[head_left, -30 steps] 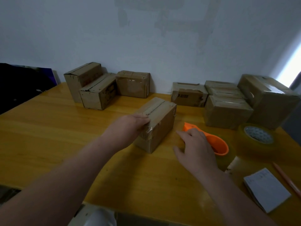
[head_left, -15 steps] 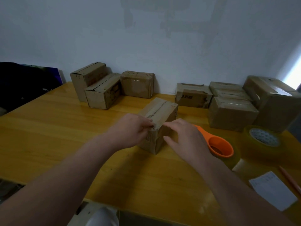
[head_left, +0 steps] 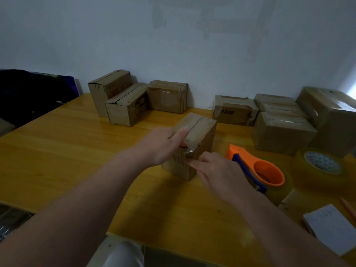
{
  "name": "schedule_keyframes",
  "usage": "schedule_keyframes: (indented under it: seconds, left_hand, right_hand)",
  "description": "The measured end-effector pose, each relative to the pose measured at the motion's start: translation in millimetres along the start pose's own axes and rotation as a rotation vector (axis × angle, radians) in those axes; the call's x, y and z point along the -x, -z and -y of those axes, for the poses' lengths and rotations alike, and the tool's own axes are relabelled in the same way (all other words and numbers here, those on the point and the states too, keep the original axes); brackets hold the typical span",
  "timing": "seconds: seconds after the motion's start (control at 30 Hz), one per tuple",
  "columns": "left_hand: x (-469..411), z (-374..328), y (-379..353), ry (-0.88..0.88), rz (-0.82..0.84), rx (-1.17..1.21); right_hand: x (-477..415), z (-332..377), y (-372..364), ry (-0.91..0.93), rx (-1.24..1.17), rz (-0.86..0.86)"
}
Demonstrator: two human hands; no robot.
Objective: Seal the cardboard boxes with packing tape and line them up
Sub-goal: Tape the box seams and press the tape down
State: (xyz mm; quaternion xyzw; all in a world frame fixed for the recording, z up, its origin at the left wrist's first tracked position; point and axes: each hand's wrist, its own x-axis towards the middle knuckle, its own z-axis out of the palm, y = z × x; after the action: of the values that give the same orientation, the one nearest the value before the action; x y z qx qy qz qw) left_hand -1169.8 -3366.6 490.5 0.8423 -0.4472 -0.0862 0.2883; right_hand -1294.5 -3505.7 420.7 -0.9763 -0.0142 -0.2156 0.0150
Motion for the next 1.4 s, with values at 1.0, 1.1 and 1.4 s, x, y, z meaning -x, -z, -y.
schedule_keyframes:
  seconds: [1.0, 1.1, 1.4]
  left_hand:
    - [1, 18, -13, -0.275, -0.142, -0.382]
    - [1, 16, -15, -0.257, -0.162, -0.364]
    - [3, 10, -24, -0.243, -0.281, -0.140]
  right_hand:
    - [-7, -31, 7, 0.131, 0.130, -0.020]
    - [-8, -35, 11, 0.139, 0.114, -0.036]
    - [-22, -4, 11, -0.115, -0.076, -0.147]
